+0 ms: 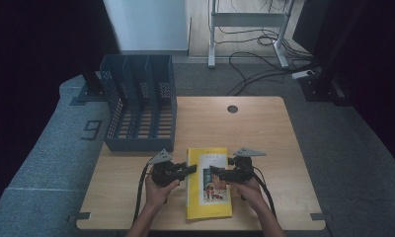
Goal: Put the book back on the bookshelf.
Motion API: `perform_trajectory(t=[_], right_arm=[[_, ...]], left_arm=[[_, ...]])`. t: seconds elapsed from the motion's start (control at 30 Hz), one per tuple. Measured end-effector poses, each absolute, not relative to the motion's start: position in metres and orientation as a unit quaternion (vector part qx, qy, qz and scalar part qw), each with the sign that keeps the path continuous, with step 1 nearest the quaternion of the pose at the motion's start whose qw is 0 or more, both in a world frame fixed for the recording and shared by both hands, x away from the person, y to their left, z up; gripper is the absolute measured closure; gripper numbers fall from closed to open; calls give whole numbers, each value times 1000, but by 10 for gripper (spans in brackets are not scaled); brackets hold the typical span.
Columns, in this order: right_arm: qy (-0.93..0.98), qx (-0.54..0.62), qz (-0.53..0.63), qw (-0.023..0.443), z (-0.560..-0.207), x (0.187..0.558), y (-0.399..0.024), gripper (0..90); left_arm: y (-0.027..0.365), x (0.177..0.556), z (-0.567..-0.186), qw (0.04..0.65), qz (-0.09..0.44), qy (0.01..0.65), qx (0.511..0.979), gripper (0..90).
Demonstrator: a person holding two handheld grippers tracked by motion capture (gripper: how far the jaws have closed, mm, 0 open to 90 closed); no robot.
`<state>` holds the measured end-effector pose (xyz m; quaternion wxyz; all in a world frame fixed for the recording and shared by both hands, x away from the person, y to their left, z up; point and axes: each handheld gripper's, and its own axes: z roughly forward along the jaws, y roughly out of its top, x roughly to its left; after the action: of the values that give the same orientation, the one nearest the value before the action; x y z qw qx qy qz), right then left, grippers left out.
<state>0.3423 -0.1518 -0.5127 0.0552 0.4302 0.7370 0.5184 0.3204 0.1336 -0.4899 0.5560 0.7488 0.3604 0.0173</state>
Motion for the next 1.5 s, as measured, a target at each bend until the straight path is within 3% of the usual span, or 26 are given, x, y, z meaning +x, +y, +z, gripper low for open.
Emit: perform_trajectory(t=[0.47,1.2,1.5], right_arm=[[733,430,526,39,-508,342,-152,105],[751,376,527,133,-481,319,-141,111],[756,350,534,147,-474,311,-135,130]], left_arm=[[131,314,-482,564,21,341,751,702],[132,306,-466,563,14,332,757,709],[132,306,-463,563,5,332,757,713]])
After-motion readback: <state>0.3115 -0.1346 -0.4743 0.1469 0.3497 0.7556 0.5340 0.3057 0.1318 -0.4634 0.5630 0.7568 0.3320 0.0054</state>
